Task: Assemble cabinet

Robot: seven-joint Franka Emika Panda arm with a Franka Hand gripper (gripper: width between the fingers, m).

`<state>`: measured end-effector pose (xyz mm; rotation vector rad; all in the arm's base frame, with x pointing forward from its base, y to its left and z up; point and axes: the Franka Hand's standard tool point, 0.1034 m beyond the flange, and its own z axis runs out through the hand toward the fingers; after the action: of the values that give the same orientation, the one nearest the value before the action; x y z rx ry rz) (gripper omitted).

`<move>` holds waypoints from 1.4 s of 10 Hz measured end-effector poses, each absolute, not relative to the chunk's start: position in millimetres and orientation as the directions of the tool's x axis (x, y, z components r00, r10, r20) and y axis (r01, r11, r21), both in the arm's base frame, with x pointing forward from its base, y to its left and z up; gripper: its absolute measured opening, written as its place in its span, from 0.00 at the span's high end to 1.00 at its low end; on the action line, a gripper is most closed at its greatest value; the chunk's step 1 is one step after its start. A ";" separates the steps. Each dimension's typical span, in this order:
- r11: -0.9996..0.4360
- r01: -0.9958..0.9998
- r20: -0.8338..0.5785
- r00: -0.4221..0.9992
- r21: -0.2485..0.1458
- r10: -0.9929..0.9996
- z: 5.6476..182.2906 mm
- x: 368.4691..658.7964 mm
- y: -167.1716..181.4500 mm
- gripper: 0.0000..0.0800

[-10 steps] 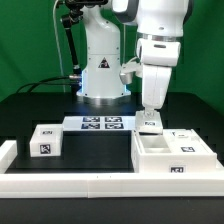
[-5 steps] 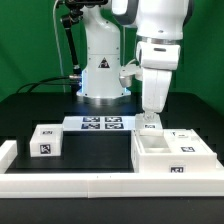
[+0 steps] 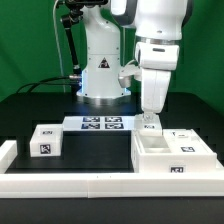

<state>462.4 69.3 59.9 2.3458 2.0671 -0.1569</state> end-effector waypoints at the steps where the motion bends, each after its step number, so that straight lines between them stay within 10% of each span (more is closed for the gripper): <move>1: -0.099 0.993 -0.086 0.093 -0.066 0.992 60.8 468.7 68.4 0.91; 14: -0.027 0.997 -0.078 0.022 -0.065 0.997 61.1 521.3 63.1 0.91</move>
Offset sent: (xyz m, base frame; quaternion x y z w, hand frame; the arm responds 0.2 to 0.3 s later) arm 0.0096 -0.0006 -0.0029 0.0186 0.0030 -0.0422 0.9989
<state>521.3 63.1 61.1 2.2407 2.1854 -0.1591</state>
